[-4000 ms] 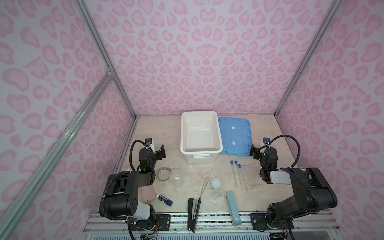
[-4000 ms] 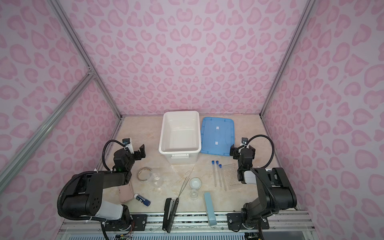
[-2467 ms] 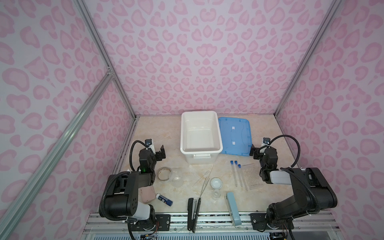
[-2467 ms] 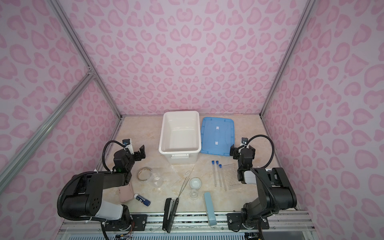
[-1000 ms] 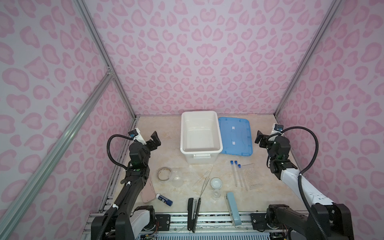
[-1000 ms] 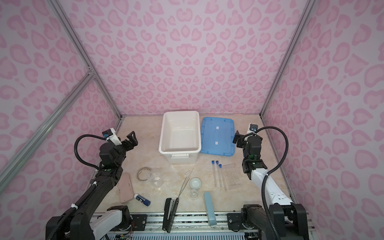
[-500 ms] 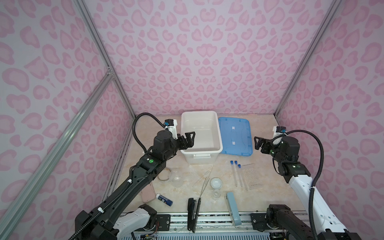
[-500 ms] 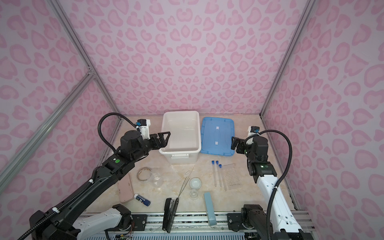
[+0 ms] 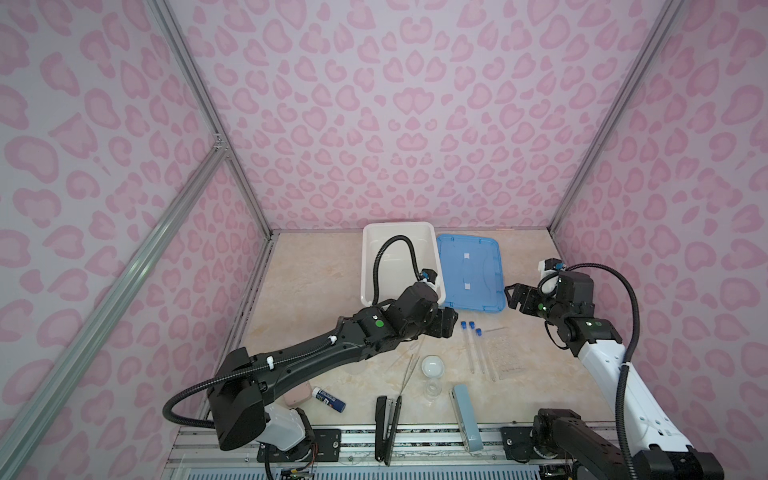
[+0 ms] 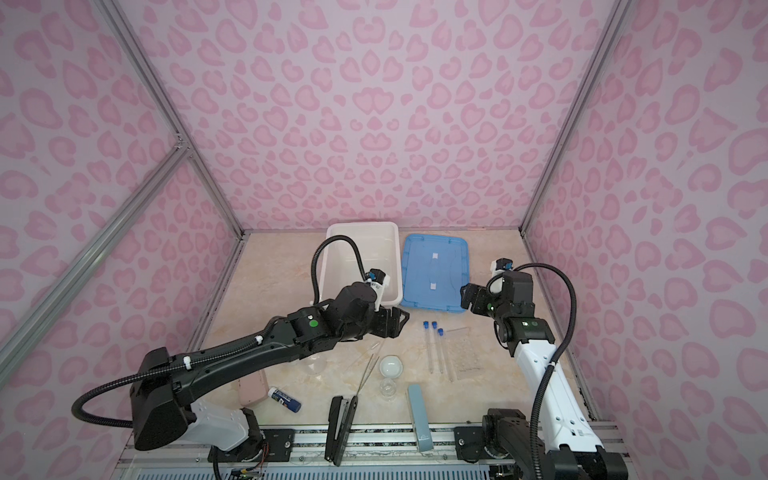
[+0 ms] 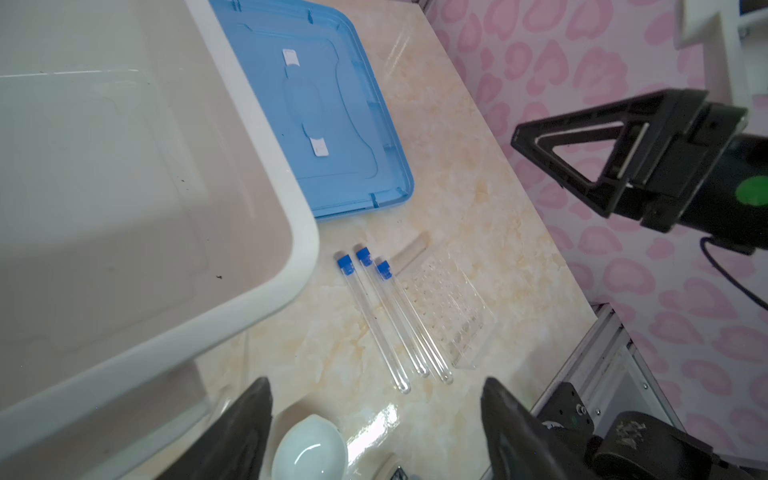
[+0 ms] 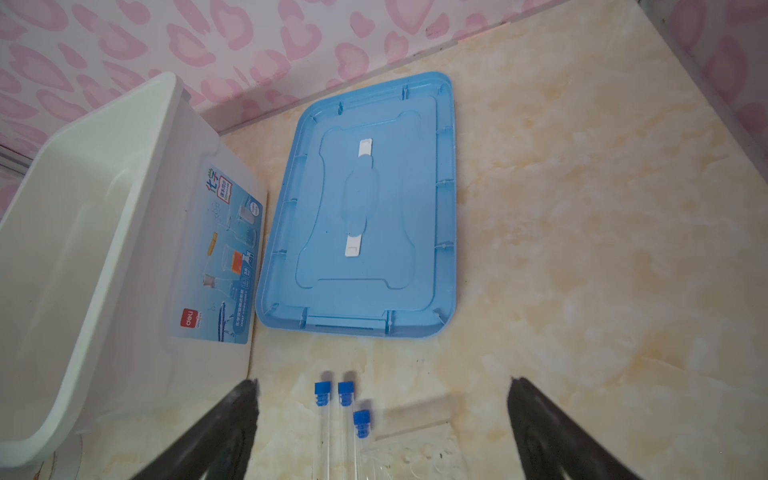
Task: Organize the chemistry lab equipment
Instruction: 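Move the left gripper over the blue-capped test tubes while the right arm advances, then lower the left gripper and close it on one blue-capped test tube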
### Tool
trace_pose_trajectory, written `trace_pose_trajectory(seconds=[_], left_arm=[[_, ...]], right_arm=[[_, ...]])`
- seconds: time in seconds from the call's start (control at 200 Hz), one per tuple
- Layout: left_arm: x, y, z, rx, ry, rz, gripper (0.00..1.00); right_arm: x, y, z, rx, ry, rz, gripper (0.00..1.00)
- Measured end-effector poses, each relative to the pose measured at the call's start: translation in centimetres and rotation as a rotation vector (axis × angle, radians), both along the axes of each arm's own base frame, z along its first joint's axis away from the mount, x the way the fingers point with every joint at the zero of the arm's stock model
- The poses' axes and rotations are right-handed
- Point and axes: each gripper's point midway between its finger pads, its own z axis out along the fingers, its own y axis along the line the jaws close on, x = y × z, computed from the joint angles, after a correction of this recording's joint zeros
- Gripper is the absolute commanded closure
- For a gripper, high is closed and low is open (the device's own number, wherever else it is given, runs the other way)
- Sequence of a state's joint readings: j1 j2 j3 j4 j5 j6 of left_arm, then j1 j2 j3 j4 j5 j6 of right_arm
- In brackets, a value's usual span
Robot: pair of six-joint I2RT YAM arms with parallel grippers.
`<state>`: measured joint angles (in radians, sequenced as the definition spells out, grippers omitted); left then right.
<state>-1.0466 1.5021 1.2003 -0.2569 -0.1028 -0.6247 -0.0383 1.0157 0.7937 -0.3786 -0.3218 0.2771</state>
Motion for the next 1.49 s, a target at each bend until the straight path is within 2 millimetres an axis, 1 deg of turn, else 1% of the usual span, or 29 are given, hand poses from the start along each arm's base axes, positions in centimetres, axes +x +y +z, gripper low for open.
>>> trace_pose_trajectory(seconds=[0.06,0.135,0.165,0.205,0.21,0.26,0.285,0.44,0.5,0.53,0.61,0.77,0.8,0.83,0.9,0.96,1.085,1.11,1.135,1.24,1.405,1.435,1.495], left_arm=[[-0.5,-1.3,-0.4,0.012,0.001,-0.019,0.27],[-0.7,-3.2,-1.7,0.035,0.016,-0.036,0.27],[-0.6,-3.8,-2.6,0.052,0.027,-0.037,0.29],[-0.6,-4.2,-3.3,0.065,0.035,-0.037,0.3],[-0.6,-4.4,-3.7,0.073,0.039,-0.037,0.3],[-0.6,-5.0,-4.8,0.11,0.046,-0.036,0.32],[-0.7,-5.5,-5.2,0.124,0.05,-0.039,0.34],[-0.9,-7.4,-6.9,0.18,0.051,-0.048,0.38],[-1.1,-7.5,-7.9,0.211,0.06,-0.048,0.39],[-1.1,-7.3,-8.6,0.23,0.07,-0.047,0.42],[-1.4,-6.9,-10.1,0.27,0.093,-0.045,0.44],[-1.7,-6.4,-13.2,0.347,0.13,-0.045,0.45],[-1.7,-6.4,-13.5,0.354,0.134,-0.046,0.45],[-1.6,-6.6,-13.7,0.359,0.137,-0.047,0.49],[-1.3,-7.3,-14.0,0.364,0.138,-0.048,0.49],[-1.0,-8.0,-14.8,0.373,0.139,-0.05,0.51],[-1.1,-7.6,-16.8,0.429,0.161,-0.054,0.52],[-1.2,-7.6,-17.0,0.437,0.164,-0.055,0.55],[-1.1,-7.6,-17.1,0.44,0.166,-0.053,0.55],[-0.9,-7.8,-17.1,0.443,0.164,-0.051,0.55],[-0.8,-7.7,-18.1,0.48,0.174,-0.058,0.56],[-0.7,-7.7,-18.2,0.483,0.175,-0.057,0.59],[-0.6,-8.0,-18.2,0.487,0.176,-0.057,0.6]], right_arm=[[-0.2,0.2,-0.3,0.008,0.01,0.009,0.07],[-0.4,0.4,-0.4,0.017,0.018,0.013,0.07],[-0.5,0.4,-0.3,0.018,0.018,0.013,0.08],[-0.6,0.4,-0.3,0.02,0.019,0.013,0.08],[-0.6,0.4,-0.3,0.02,0.019,0.013,0.08],[-0.9,0.4,-0.3,0.021,0.026,0.014,0.09],[-1.1,0.4,-0.3,0.021,0.029,0.014,0.09],[-2.1,0.5,-0.7,0.023,0.028,0.011,0.09],[-2.2,0.4,-0.6,0.027,0.03,0.005,0.09],[-2.2,0.4,-0.6,0.026,0.028,0.004,0.1],[-2.2,0.4,-0.6,0.027,0.033,0.004,0.1],[-2.4,0.5,-0.5,0.046,0.035,-0.005,0.11],[-2.4,0.5,-0.4,0.05,0.034,-0.006,0.11],[-2.5,0.6,-0.4,0.051,0.034,-0.006,0.11],[-2.7,0.6,-0.5,0.05,0.033,-0.006,0.11],[-3.0,0.6,-0.5,0.05,0.03,-0.006,0.12],[-3.4,0.5,-0.9,0.05,0.035,-0.01,0.12],[-3.4,0.5,-1.0,0.051,0.038,-0.011,0.13],[-3.5,0.5,-1.2,0.056,0.042,-0.015,0.12],[-3.6,0.5,-1.5,0.058,0.051,-0.016,0.13],[-3.7,0.5,-1.6,0.069,0.055,-0.026,0.13],[-3.7,0.5,-1.7,0.069,0.056,-0.026,0.13],[-3.8,0.5,-1.8,0.069,0.059,-0.026,0.13]])
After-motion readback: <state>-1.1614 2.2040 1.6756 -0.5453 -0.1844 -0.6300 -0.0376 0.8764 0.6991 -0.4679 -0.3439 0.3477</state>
